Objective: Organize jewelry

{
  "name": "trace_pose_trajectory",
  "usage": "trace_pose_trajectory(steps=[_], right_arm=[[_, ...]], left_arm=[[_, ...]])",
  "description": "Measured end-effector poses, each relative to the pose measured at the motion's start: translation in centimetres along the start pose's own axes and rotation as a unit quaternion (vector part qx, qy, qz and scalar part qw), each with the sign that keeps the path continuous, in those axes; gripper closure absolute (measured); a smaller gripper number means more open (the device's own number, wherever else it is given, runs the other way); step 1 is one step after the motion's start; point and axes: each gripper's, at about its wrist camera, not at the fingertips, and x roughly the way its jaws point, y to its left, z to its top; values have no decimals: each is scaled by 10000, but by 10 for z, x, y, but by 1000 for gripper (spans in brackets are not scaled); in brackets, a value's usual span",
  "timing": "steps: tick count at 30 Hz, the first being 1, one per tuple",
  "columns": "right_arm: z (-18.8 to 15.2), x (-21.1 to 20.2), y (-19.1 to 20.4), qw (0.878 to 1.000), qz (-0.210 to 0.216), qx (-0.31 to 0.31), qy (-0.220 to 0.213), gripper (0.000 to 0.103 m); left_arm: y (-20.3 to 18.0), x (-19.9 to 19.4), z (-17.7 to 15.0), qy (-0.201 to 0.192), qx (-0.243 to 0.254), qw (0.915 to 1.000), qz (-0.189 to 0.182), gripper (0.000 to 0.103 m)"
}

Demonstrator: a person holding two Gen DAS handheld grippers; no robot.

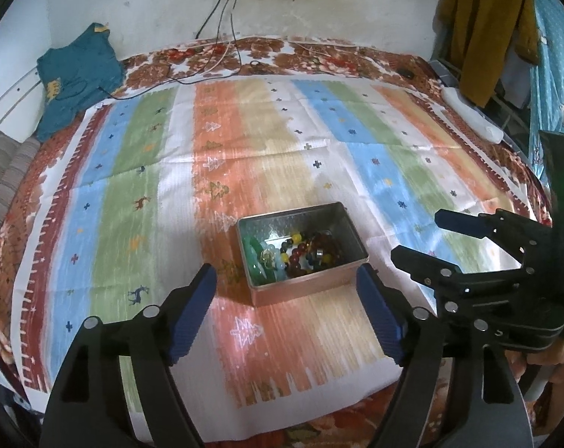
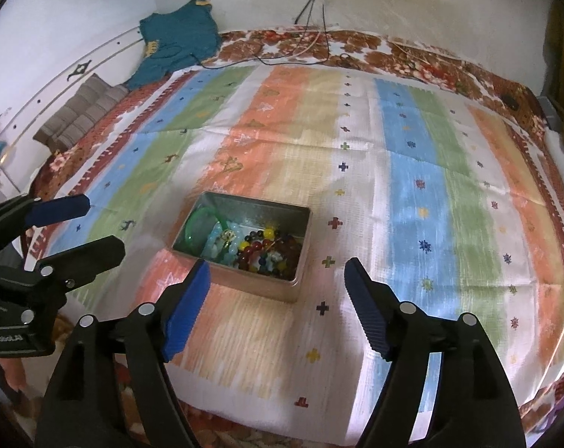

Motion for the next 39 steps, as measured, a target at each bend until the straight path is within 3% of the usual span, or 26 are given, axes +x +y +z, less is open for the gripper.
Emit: trace_pose_trajectory(steps=[13,25,39], right_arm=[[-21,-23,17,9995,80,-273,-153,12],[-32,-33,16,9994,83,-219,-263,8],[-38,-46,7,9985,207,45,-508,7]], left_arm=[[1,-18,-26,-85,-125,9999,-17,6],[11,-33,-34,-344,-348,9987,-169,6],[-1,-43,-43,-629,122,9979,6,6]])
